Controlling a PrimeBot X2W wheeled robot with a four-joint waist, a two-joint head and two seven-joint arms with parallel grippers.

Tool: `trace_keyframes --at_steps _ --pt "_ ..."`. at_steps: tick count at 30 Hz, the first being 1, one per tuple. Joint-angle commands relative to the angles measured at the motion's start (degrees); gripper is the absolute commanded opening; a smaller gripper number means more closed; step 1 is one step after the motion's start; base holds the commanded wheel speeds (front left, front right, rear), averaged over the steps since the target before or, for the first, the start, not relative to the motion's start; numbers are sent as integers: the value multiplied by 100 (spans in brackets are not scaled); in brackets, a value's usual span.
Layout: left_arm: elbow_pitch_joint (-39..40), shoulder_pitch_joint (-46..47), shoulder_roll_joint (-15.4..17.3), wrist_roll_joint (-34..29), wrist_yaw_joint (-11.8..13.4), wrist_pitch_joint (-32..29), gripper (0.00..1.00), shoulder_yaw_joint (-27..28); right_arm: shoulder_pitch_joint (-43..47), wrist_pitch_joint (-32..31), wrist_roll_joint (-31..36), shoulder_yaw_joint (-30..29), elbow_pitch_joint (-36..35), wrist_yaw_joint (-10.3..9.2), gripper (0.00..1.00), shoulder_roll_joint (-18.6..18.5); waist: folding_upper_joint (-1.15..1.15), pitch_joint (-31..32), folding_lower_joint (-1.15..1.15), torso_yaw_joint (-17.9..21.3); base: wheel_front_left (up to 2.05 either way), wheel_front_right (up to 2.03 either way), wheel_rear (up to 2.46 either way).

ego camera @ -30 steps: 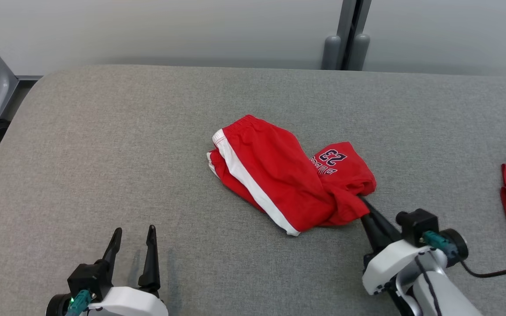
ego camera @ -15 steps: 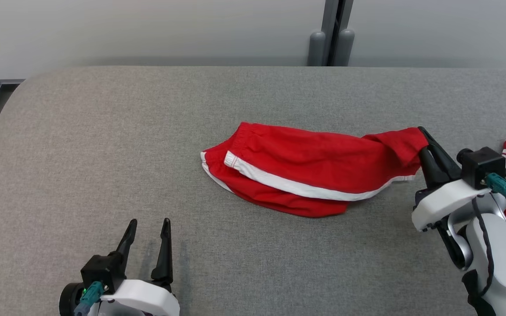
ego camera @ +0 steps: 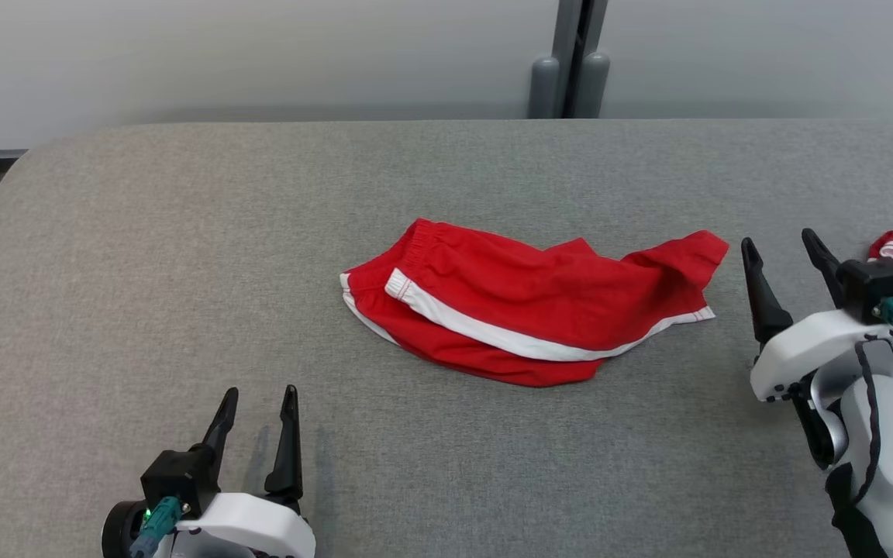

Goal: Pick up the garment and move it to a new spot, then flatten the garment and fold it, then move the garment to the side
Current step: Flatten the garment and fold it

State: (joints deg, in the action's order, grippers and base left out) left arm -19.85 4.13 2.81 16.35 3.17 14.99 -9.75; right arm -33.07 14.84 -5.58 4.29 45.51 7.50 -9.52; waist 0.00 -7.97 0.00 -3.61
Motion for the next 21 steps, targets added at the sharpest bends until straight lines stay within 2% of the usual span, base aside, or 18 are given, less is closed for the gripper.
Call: trace_keyframes --at_steps 1,10,18,21 --pt "55 98 20 -32 27 25 100 45 225 43 -32 -130 -178 -2 100 50 0 75 0 151 0 0 0" --pt "165 62 22 -85 49 25 100 184 1113 39 -187 -391 -1138 -2 100 351 0 225 0 623 0 0 0" --pt "222 8 22 -117 31 25 100 283 1524 40 -251 -254 -1560 -2 100 485 0 256 0 892 0 0 0" --pt "234 155 20 107 2 25 100 253 1598 40 -260 -181 -1627 -2 100 523 0 159 0 986 0 0 0"
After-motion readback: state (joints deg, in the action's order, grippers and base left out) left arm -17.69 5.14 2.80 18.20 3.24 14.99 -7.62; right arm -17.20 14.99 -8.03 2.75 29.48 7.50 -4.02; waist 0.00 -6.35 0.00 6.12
